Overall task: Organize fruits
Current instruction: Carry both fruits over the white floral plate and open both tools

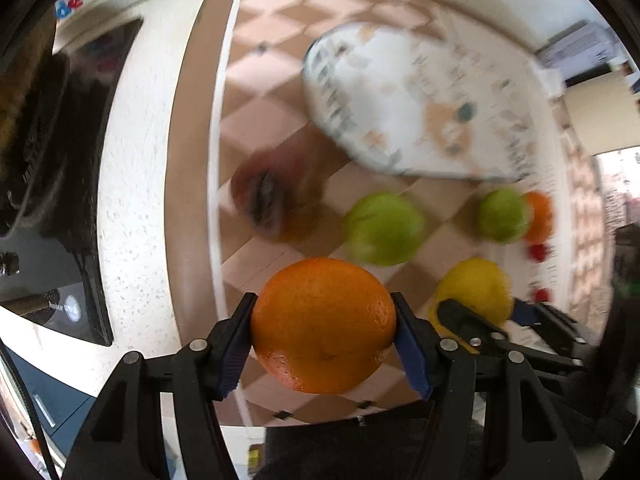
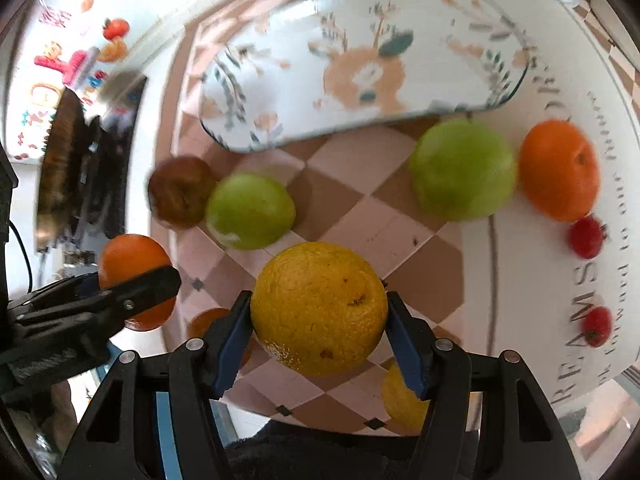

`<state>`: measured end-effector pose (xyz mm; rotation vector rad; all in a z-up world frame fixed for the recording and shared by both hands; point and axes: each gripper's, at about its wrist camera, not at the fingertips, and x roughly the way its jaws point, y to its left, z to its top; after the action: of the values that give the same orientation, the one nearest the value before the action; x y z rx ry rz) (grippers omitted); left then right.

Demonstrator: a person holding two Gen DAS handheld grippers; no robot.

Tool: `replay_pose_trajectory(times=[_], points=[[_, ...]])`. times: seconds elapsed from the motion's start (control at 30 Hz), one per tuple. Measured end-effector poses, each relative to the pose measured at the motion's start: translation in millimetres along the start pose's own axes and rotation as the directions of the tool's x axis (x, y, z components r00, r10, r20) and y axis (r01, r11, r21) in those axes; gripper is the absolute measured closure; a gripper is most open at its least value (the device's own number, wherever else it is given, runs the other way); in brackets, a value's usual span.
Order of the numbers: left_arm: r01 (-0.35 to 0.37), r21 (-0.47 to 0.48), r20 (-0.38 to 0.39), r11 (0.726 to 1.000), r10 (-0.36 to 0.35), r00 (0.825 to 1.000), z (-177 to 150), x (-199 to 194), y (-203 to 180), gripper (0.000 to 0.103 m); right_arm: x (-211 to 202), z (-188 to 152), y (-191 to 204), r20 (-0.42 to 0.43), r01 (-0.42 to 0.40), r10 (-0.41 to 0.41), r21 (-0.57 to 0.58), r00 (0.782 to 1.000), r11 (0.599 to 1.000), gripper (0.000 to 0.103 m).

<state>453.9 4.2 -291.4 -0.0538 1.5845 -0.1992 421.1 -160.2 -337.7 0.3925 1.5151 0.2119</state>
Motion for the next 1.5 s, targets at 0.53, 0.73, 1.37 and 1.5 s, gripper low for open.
replay_pose_trajectory(times=[0.53,0.73,1.37,1.5], points=[[-0.003,-0.069,-0.058,0.998,-0.002,0.998,164,39,-57,0.041,-9,175,-46,-0.017,0.034,-0.037,-0.118,0.999,0.992,0.036],[-0.015,-0.131,-0.140,0.991,-0.004,0.990,191,72,-49,0.041,13,203,-45,-0.049,0.039,-0.047,-0.153,0.998,0.987,0.036],[-0.033,-0.224,-0.119,0.974,0.007,0.993,199,78,-12,0.011,15,226,-35,-0.064,0.048,-0.065,-0.232,0.996,0.972,0.014],[-0.072,-0.199,-0.082,0.977,0.056,0.995,187,62,-9,0.011,0,214,-41,-0.037,0.110,-0.120,-0.199,0.992,0.974,0.013]])
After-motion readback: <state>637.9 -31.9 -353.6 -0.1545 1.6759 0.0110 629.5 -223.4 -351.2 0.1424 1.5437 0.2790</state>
